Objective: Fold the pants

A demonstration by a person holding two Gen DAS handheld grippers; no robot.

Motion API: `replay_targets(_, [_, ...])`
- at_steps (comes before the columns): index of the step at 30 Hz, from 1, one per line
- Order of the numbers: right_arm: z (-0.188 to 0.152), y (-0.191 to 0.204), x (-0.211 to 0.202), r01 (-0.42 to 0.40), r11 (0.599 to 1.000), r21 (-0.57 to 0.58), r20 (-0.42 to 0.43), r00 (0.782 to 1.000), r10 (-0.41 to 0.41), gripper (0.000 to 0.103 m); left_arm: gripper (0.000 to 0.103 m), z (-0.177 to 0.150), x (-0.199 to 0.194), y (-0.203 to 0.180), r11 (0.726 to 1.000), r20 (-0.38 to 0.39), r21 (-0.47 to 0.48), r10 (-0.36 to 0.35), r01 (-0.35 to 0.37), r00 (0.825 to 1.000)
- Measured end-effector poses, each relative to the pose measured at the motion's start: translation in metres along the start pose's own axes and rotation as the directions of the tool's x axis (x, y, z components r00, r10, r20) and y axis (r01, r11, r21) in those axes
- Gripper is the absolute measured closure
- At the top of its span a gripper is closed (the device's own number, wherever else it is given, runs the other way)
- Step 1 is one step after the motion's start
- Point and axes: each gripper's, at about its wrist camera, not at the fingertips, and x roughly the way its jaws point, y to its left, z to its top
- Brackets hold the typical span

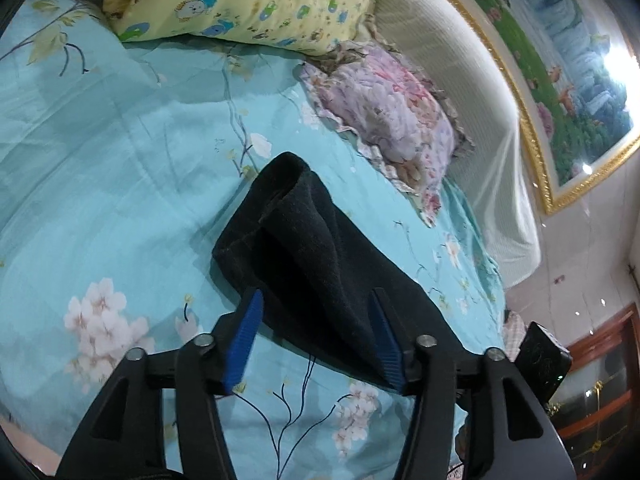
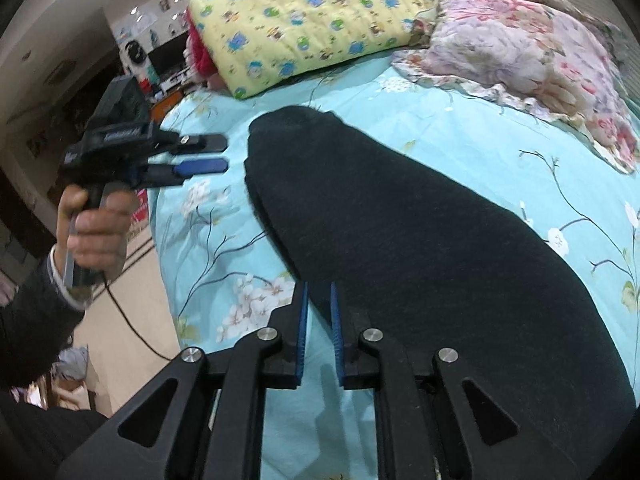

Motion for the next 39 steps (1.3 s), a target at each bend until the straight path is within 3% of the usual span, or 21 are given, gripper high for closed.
replay_targets(1, [0.000, -0.001, -0.001, 0.002, 1.000, 0.010, 0.005, 1.000, -0.002, 0.066, 0.043, 0.000, 0.000, 0.000, 1.000, 0.004, -0.010, 0.008, -0.008, 1.000])
replay_targets(3, [0.002, -0.006, -0.006, 0.004, 0.999, 0.036, 0.030, 1.000, -0.005, 0.053, 0.042, 0.001, 0.000, 0.000, 0.999, 0.004, -0.032, 0.021, -0.020, 1.000])
replay_targets(7, [0.006, -0.018, -0.015, 0.007, 0.996, 0.086, 0.072, 0.997, -0.013, 0.053, 0.034, 0.001, 0.004, 0.001, 0.992, 0.004, -0.096, 0.089, -0.088, 0.996])
replay_targets(11, [0.010, -0.041, -0.019, 0.007, 0.986, 0.165, 0.095, 0.995, -0.023, 0.053, 0.028, 0.001, 0.013, 0.004, 0.982, -0.021, -0.161, 0.100, -0.102, 0.995])
replay_targets(20, [0.017, -0.090, -0.024, 0.069, 0.954, 0.292, 0.098, 0.990, -0.101, 0.053, 0.028, 0.009, 0.034, 0.004, 0.956, -0.046, -0.256, 0.135, -0.143, 0.990])
replay_targets(26, [0.030, -0.134, -0.010, 0.100, 0.907, 0.410, 0.066, 0.988, -0.139, 0.053, 0.028, 0.016, 0.050, 0.010, 0.927, -0.071, -0.321, 0.182, -0.195, 0.981])
replay_targets(28, [0.038, -0.142, -0.002, 0.114, 0.905, 0.410, 0.055, 0.987, -0.150, 0.053, 0.032, 0.015, 0.057, 0.012, 0.924, -0.076, -0.324, 0.188, -0.203, 0.979])
replay_targets(32, [0.050, -0.157, 0.015, 0.131, 0.906, 0.404, 0.017, 0.988, -0.151, 0.053, 0.058, 0.008, 0.068, 0.014, 0.929, -0.078, -0.301, 0.202, -0.216, 0.976])
replay_targets(39, [0.061, -0.161, 0.048, 0.158, 0.937, 0.313, -0.101, 0.986, -0.133, 0.053, 0.075, -0.001, 0.065, 0.023, 0.953, -0.039, -0.250, 0.165, -0.169, 0.986])
